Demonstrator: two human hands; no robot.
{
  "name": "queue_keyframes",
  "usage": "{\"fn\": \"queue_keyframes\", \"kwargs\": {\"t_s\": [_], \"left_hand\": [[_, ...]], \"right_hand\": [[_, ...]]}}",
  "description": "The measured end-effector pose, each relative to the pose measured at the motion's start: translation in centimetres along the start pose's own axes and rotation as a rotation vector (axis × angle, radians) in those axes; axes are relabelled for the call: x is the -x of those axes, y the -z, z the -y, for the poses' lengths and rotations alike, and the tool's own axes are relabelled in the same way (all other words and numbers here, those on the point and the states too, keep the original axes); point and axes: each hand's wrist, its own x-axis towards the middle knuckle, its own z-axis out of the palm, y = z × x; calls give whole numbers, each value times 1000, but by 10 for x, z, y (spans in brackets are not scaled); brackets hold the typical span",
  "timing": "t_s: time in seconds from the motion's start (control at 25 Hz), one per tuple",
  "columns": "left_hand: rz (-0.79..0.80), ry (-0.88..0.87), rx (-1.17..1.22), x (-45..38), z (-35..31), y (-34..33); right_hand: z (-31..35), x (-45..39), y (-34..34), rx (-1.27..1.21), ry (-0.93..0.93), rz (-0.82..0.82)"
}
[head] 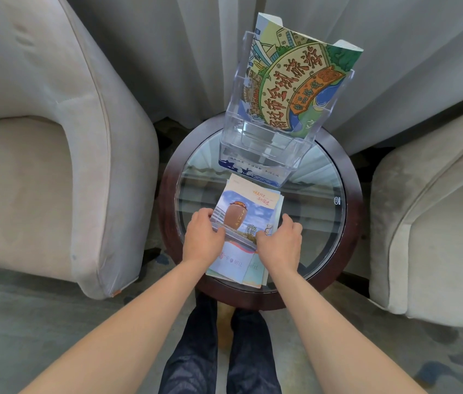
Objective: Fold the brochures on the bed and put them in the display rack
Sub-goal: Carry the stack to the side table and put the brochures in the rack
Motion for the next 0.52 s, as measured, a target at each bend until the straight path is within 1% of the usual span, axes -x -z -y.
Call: {"fn": "queue_keyframes", "kwargs": {"t_s": [0.08, 0.16, 0.24, 0.4, 0.52], "left_hand": [[32, -48, -45, 5, -5, -6], [41, -20, -34, 11, -11, -12], [39, 33, 33, 15, -14, -15], [-15, 116, 166, 17, -20, -16], [-62, 110, 211, 20, -27, -17]], "right_hand": [[2, -1, -1, -70, -42, 16], [3, -1, -1, -108, -56, 14], [3, -3, 1, -137, -79, 15], [3, -4, 5, -153, -120, -6], [3, -2, 9, -197, -93, -51]]}}
